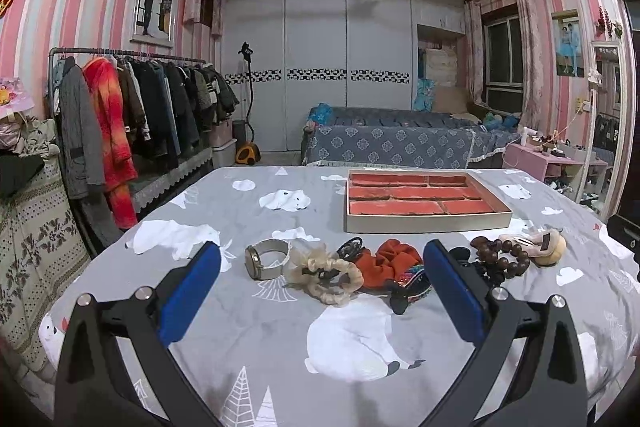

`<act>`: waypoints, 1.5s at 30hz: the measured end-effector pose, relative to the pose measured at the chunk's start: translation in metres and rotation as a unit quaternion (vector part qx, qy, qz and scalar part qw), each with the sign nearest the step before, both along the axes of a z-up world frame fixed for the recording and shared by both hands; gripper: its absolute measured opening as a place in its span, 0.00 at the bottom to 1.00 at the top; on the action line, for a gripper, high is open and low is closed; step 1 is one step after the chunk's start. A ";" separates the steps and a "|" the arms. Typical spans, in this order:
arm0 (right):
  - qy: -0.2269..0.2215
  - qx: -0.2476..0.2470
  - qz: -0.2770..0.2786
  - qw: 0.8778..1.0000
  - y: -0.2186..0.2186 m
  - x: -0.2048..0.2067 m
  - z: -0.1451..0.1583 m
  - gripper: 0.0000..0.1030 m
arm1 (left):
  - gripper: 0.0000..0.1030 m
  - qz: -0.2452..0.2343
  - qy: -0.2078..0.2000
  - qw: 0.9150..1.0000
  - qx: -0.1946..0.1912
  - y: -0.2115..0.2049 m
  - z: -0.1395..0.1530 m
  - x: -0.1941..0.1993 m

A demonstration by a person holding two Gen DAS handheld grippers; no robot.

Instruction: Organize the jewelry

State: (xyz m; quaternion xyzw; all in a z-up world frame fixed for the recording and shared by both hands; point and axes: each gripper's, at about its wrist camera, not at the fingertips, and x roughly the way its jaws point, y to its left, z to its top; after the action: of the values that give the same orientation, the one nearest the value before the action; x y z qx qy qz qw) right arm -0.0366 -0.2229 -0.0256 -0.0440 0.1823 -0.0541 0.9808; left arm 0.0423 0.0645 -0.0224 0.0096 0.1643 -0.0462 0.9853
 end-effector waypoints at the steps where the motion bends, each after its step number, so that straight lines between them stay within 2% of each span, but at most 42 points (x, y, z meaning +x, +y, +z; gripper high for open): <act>1: 0.001 0.000 0.001 1.000 0.001 -0.001 0.000 0.96 | 0.96 0.002 0.000 1.000 0.002 -0.001 -0.001 0.000; 7: 0.000 -0.005 0.008 1.000 0.003 -0.001 0.003 0.96 | 0.96 0.014 -0.001 1.000 0.000 0.005 -0.001 0.001; 45: 0.007 -0.001 0.006 1.000 0.001 -0.003 0.002 0.96 | 0.96 0.007 0.010 1.000 0.002 0.002 -0.005 0.000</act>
State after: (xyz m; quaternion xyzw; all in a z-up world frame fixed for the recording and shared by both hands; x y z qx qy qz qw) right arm -0.0392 -0.2215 -0.0241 -0.0459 0.1888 -0.0480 0.9798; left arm 0.0419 0.0664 -0.0270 0.0102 0.1743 -0.0386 0.9839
